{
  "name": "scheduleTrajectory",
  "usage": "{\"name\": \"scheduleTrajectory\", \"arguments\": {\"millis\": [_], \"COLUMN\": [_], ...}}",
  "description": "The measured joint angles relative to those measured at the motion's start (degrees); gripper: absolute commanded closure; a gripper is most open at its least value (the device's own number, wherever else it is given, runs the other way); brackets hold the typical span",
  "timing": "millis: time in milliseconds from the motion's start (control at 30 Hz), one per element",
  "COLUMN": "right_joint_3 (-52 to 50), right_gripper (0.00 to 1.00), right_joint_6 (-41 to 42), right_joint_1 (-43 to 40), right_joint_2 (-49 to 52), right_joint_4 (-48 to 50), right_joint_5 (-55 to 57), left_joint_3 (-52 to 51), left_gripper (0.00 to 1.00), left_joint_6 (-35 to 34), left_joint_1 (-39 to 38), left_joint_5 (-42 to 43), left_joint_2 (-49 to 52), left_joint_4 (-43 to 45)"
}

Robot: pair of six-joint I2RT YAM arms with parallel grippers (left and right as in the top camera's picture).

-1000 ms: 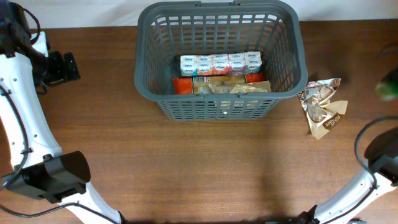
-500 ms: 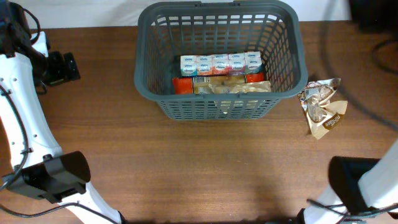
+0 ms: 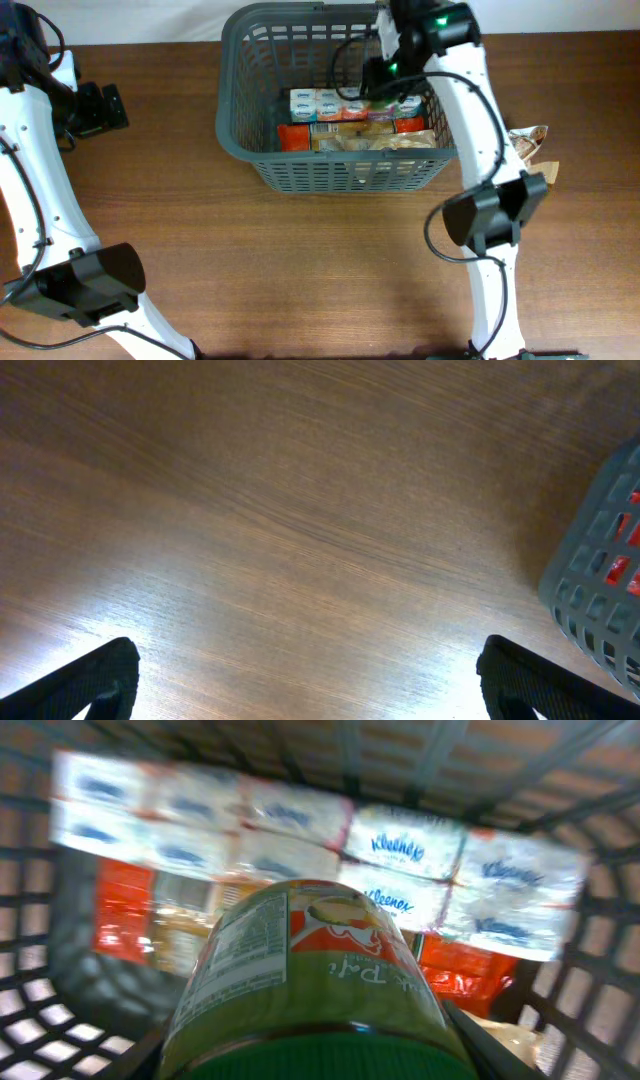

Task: Pack container
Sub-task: 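Place the green jar into the basket and release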

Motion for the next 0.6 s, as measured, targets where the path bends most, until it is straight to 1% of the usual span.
{"name": "scheduleTrajectory", "arguments": {"millis": [33, 67, 133, 300, 467, 567, 600], "right_joint_3": [-0.5, -0.9, -1.1, -0.2, 4.7, 11.2, 14.3], "right_gripper": [0.63, 0.35, 0.00, 0.01, 0.01, 0.01, 0.01], "right_joint_6": [0.0, 0.0, -0.1, -0.2, -0.2, -0.3, -0.2], "right_joint_1": [0.0, 0.0, 0.0, 0.0, -0.4, -1.9, -3.6], "right_joint_2": [0.6, 0.7, 0.7, 0.6, -2.1, -8.0, -11.9], "right_joint_4": [0.0, 0.1, 0.1, 0.3, 0.4, -0.3, -0.9], "right_joint_5": [0.2, 0.2, 0.2, 0.4, 3.3, 7.7, 10.1], "left_joint_3": [0.0, 0.0, 0.0, 0.0, 0.0, 0.0, 0.0], "left_gripper": [0.01, 0.01, 0.01, 0.01, 0.01, 0.01, 0.01], "left_joint_6": [0.0, 0.0, 0.0, 0.0, 0.0, 0.0, 0.0], "left_joint_1": [0.0, 0.0, 0.0, 0.0, 0.0, 0.0, 0.0], "left_joint_5": [0.0, 0.0, 0.0, 0.0, 0.0, 0.0, 0.0], "left_joint_2": [0.0, 0.0, 0.0, 0.0, 0.0, 0.0, 0.0], "left_joint_4": [0.0, 0.0, 0.0, 0.0, 0.0, 0.0, 0.0]}}
